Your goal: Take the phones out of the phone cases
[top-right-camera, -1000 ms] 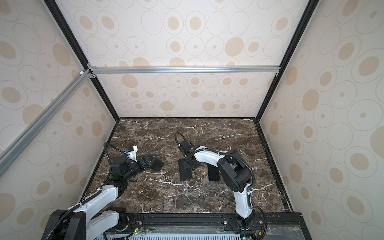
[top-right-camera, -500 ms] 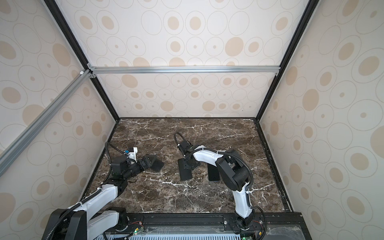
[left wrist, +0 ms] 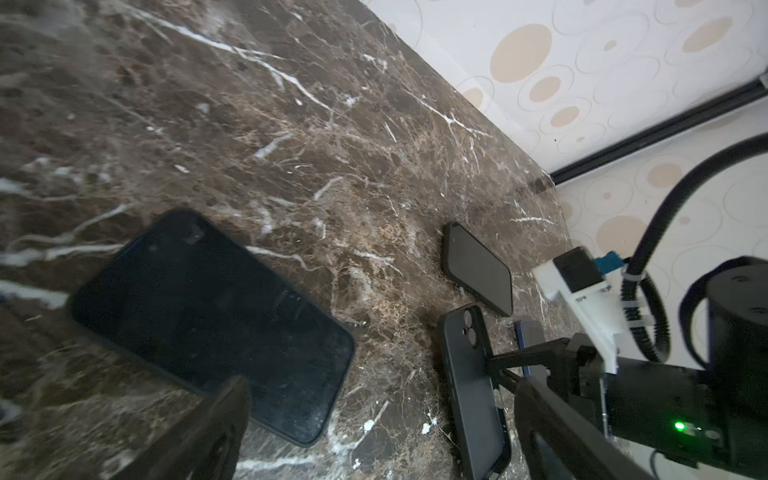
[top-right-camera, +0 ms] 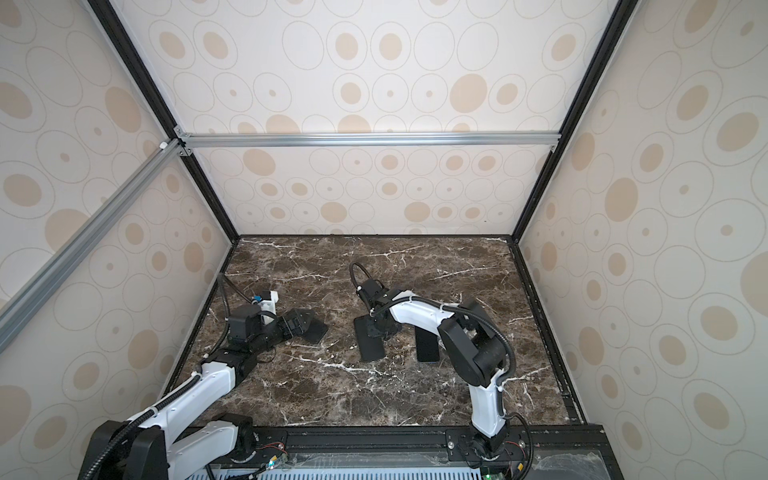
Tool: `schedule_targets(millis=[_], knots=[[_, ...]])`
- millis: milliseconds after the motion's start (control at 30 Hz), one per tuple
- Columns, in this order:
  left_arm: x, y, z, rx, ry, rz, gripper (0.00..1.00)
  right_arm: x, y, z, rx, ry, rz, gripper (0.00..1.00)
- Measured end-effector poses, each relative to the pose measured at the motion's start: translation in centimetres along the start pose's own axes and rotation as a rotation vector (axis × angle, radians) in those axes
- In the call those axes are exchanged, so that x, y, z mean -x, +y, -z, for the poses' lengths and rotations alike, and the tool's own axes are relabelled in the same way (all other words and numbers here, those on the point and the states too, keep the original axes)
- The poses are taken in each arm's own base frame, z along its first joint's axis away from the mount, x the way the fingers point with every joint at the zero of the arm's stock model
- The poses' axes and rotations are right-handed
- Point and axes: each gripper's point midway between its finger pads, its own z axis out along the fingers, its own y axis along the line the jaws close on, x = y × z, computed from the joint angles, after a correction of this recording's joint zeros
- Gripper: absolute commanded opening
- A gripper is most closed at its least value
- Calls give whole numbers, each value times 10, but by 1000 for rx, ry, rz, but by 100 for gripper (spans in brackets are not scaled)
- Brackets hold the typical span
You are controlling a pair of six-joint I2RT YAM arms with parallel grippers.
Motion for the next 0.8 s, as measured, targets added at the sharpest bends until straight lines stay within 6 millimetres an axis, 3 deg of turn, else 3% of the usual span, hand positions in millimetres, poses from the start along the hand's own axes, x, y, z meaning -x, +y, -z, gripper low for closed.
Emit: schedule_targets(millis=[167,300,433,533,633,800], knots=[[-21,-38,-25,-28,78,-91,99,19,-21,48,37,-106,-54,0],[-39,-67,-52,-45,137,-152,99,36,-73,67,5,-153,-140,0],[-53,-102,-80,-76,177,-207,99,42,-131,65,-54,-142,-214,0],[-61,-129,-101,-112,195,-238,99,45,-163,61,-86,-126,-249,0],[-68,-145,-114,-134,211,-256,99,52,-185,51,-103,-99,-268,0],[-75,-153,-123,-143,224,-267,99,71,-212,30,-125,-62,-279,0]])
